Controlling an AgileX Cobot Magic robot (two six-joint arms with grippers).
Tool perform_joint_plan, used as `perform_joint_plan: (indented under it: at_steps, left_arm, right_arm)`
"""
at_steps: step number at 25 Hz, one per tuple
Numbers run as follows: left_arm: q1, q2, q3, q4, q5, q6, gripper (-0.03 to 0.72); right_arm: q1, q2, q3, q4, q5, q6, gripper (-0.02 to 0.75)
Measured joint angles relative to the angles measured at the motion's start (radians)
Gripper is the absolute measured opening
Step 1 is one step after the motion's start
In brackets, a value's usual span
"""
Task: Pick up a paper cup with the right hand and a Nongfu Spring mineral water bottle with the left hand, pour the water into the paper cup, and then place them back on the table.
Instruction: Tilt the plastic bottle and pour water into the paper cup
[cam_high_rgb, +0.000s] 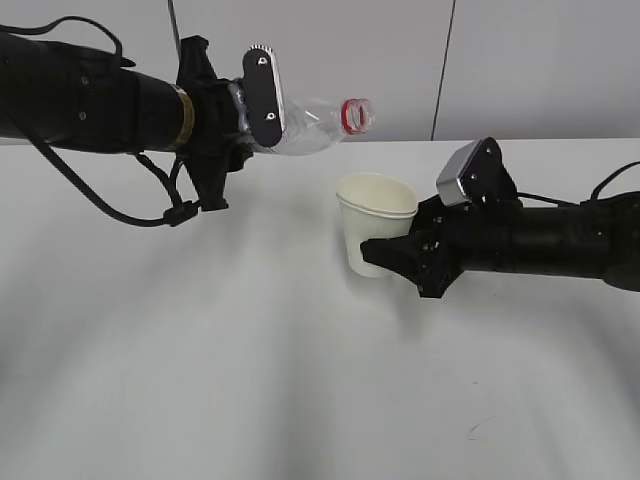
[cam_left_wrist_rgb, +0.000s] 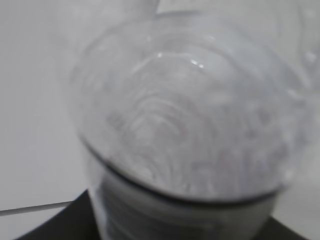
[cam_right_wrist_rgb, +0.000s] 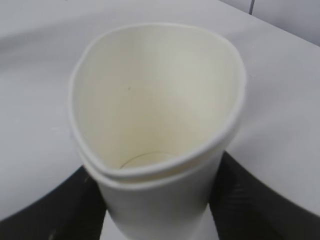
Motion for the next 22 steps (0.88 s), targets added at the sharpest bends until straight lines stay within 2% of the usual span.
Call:
perform_joint_plan:
  at_steps: [12,22]
  left_arm:
    - [0.0,0.0,0.0,0.193,0.033,0.001,0.308]
    - [0.0,0.0,0.0,0.284,0.031,0.001,0.308]
  right_arm:
    - [0.0,0.0,-0.021,-0.06,0.0,0.048,0.431]
    - [0.0,0.0,-0.021,-0.137,0.0,0.088,0.431]
